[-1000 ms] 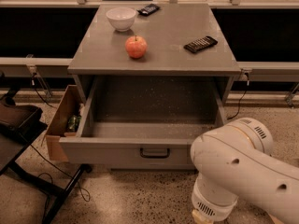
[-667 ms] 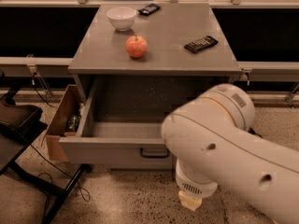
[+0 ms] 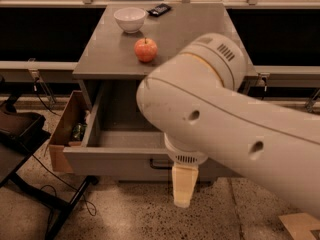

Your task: Open top drawer

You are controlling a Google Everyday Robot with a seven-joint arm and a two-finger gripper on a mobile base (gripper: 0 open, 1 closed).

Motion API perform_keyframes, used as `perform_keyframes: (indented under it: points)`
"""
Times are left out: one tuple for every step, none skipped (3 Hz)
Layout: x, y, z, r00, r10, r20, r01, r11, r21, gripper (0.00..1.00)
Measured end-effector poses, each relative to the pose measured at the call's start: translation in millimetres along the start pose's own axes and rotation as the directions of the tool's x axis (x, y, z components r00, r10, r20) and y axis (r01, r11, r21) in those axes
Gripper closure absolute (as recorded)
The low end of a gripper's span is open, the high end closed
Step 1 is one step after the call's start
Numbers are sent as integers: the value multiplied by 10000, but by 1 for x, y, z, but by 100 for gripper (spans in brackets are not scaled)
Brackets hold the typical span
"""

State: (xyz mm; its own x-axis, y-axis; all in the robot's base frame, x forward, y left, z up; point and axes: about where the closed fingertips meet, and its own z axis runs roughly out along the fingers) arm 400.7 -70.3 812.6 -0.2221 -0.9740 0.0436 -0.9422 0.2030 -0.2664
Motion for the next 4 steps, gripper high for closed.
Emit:
perform_keyframes:
  points:
    - [-7,-51,19,9992,-166,365,163,9998,98,0]
    - [2,-78,46,9993,240,279,-236,9996,-154,0]
    - [31,-90,79,9946,993,-317,-1005,9942,-376,0]
    - [31,-90,79,9947,984,-314,-995,9943,-371,0]
